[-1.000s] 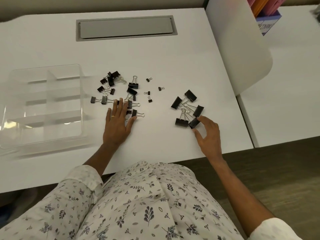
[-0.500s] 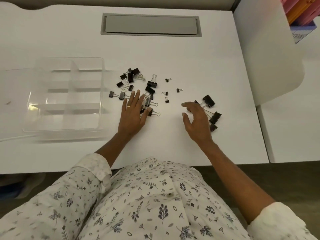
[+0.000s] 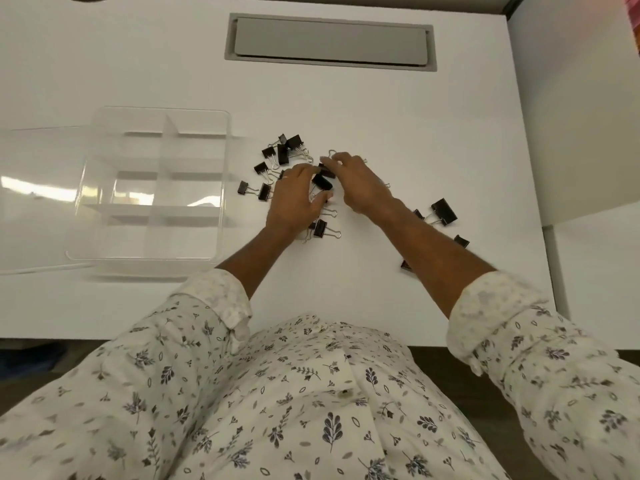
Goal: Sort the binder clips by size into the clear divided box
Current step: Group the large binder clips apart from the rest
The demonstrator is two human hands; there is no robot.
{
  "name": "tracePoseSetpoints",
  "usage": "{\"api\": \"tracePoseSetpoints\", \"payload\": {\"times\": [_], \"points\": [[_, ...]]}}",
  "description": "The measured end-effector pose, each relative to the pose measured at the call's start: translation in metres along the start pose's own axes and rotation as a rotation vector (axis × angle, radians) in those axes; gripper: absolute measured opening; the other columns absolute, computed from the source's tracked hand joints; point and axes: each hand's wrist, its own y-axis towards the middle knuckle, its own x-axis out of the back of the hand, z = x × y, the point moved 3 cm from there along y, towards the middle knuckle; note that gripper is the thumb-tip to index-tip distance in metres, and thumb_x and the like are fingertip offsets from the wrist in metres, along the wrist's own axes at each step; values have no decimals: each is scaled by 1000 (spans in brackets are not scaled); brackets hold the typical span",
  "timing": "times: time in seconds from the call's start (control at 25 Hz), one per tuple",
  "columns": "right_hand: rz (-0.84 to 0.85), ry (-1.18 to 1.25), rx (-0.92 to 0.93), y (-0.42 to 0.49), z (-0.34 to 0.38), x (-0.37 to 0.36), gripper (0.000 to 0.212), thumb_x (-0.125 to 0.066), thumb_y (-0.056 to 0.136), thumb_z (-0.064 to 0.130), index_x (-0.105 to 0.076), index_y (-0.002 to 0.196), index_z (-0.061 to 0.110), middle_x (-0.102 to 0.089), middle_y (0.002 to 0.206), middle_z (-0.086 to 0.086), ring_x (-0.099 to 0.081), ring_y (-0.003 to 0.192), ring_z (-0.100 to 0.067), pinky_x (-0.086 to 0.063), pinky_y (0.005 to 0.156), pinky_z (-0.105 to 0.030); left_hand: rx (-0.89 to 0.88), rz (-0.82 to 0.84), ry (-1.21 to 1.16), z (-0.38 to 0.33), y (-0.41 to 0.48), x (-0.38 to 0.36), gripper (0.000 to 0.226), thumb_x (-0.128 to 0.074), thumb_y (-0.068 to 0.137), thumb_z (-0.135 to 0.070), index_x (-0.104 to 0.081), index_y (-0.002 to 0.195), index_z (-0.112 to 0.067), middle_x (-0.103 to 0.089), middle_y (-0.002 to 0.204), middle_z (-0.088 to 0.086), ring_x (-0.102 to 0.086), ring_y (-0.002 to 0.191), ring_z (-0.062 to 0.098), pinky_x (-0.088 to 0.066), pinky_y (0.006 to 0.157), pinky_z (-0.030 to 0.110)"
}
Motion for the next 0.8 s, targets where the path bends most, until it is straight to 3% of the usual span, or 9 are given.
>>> {"api": "tracePoseSetpoints", "payload": {"times": [0.24, 0.36, 0.44, 0.56, 0.64, 0.72, 0.8], "points": [[-76, 19, 77, 15, -4, 9, 33, -70, 95, 20, -63, 126, 12, -53, 134, -12, -55, 115, -31, -56, 84, -49, 98, -43, -117, 1, 6, 6, 39, -75, 87, -33, -61, 117, -12, -65, 110, 4, -58, 103, 20, -49, 90, 37], [-88, 36, 129, 13, 0, 4, 28, -71, 93, 17, -64, 119, 9, -54, 131, -14, -58, 109, -33, -55, 85, -49, 132, -7, -152, 5, 5, 12, 45, -77, 87, -35, -63, 125, -16, -60, 110, 2, -55, 95, 10, -44, 85, 25], [-76, 80, 180, 11, 3, 0, 24, -69, 93, 10, -65, 117, 7, -55, 131, -14, -59, 106, -33, -54, 86, -42, 153, 29, -130, 7, 8, 16, 44, -79, 85, -36, -70, 123, -15, -63, 102, 2, -57, 86, 9, -45, 79, 24], [-148, 326, 92, 7, -3, 12, 21, -65, 97, 13, -67, 117, 10, -59, 124, -9, -62, 99, -18, -48, 85, -23, 207, 0, -215, 14, 13, 24, 31, -85, 79, -40, -79, 100, -18, -71, 89, -1, -67, 72, 9, -55, 68, 25], [-239, 630, -61, 4, -22, 25, 21, -62, 100, 18, -69, 118, 11, -66, 114, -6, -65, 93, -11, -51, 86, -18, 263, -48, -299, 13, 20, 31, 26, -85, 77, -42, -78, 93, -22, -72, 90, -6, -66, 70, 1, -50, 65, 12], [-279, 976, -230, -2, -49, 37, 20, -61, 101, 20, -69, 117, 14, -70, 105, -3, -67, 89, -11, -57, 93, -29, 294, -95, -393, 5, 33, 38, 25, -85, 79, -37, -79, 95, -18, -71, 86, -9, -63, 73, 1, -49, 72, 10], [-343, 1068, -346, -7, -82, 46, 15, -62, 100, 22, -69, 113, 19, -70, 101, 0, -68, 87, -10, -58, 98, -40, 355, -120, -542, -2, 50, 41, 23, -85, 80, -32, -78, 96, -17, -70, 83, -5, -64, 77, 7, -53, 78, 22]]}}
